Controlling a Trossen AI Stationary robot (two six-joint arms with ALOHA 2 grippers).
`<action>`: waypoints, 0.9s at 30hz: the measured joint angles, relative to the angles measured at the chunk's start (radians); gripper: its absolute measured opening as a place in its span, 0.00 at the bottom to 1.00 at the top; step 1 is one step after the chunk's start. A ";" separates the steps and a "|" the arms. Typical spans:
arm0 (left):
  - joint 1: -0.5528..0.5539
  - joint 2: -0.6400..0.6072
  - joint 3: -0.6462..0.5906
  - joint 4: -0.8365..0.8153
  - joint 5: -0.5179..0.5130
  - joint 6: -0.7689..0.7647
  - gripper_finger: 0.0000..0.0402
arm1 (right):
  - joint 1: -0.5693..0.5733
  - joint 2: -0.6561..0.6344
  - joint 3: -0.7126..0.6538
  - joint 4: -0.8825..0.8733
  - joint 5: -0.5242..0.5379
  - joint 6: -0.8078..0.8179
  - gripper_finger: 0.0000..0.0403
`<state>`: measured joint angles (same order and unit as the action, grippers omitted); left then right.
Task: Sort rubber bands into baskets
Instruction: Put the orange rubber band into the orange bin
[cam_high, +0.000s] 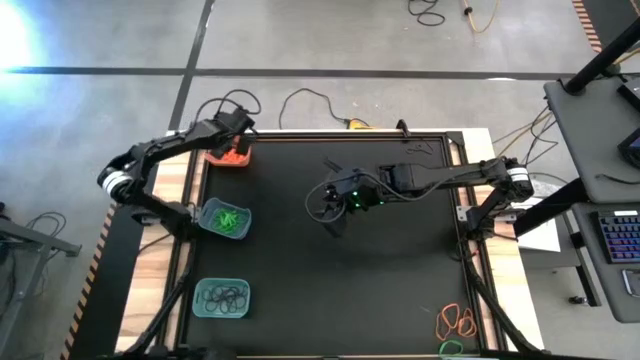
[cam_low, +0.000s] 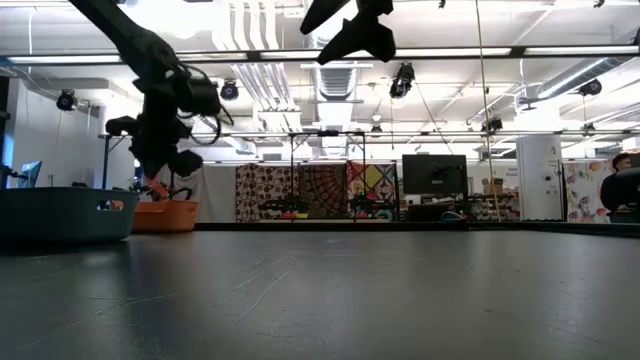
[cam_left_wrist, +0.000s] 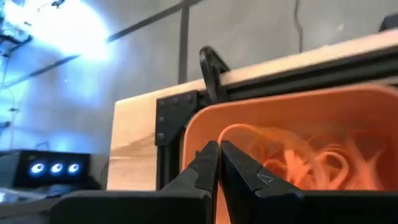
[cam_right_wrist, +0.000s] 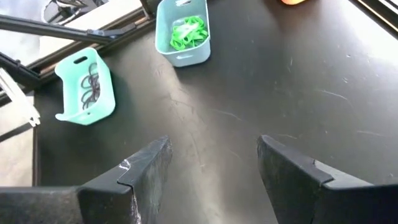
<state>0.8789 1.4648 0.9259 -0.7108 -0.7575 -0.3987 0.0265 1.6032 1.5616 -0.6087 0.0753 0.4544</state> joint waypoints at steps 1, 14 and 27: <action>0.000 0.014 -0.001 0.000 -0.003 -0.004 0.00 | 0.000 0.000 0.000 -0.007 0.000 -0.002 0.56; 0.002 0.136 -0.004 0.011 0.007 0.136 0.00 | 0.000 -0.001 0.000 -0.046 -0.004 -0.026 0.56; -0.008 0.148 -0.005 -0.017 0.165 0.172 0.24 | 0.038 -0.007 -0.001 -0.150 -0.008 0.054 0.56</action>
<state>0.8709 1.6129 0.9211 -0.7276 -0.5921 -0.2272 0.0641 1.5959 1.5608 -0.7584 0.0677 0.5088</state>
